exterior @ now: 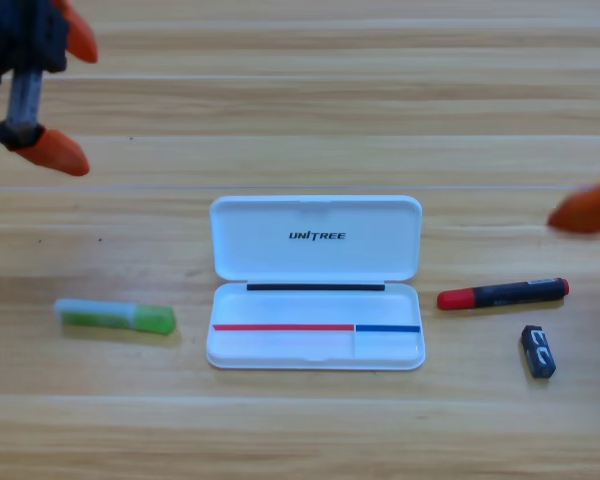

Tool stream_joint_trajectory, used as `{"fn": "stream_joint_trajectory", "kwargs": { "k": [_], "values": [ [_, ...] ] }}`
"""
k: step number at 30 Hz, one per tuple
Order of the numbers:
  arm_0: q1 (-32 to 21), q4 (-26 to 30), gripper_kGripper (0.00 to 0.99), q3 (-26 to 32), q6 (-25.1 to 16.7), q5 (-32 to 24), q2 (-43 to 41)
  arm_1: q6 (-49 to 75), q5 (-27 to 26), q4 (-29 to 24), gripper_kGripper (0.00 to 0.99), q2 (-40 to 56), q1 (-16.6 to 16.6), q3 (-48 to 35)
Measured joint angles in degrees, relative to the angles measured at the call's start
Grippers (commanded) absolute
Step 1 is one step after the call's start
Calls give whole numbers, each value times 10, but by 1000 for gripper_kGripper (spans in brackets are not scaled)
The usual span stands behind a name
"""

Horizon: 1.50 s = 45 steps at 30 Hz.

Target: Clean up eraser and pencils

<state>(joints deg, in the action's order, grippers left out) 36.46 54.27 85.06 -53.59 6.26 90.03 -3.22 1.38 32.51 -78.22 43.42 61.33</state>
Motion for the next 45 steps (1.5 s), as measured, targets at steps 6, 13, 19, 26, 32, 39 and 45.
{"fn": "stream_joint_trajectory", "kwargs": {
  "k": [6,13,19,26,32,39,45],
  "values": [
    [-38,0,977,0,-11,0,28,-40,20,13,986,-99,-33,26],
    [-53,0,960,-21,-12,0,69,-159,18,15,988,-245,-44,46],
    [-57,0,960,-79,-9,-10,110,-243,12,15,945,-303,-47,51],
    [-57,-53,960,-132,-17,-13,131,-274,6,34,890,-319,-48,50],
    [-57,-92,965,-152,-23,-20,142,-297,-18,34,821,-323,-49,46],
    [-57,-157,965,-209,-55,-28,156,-301,-33,34,819,-337,-49,42],
    [-57,-175,965,-212,-57,-31,171,-303,-36,34,727,-339,-49,41]
  ]
}}
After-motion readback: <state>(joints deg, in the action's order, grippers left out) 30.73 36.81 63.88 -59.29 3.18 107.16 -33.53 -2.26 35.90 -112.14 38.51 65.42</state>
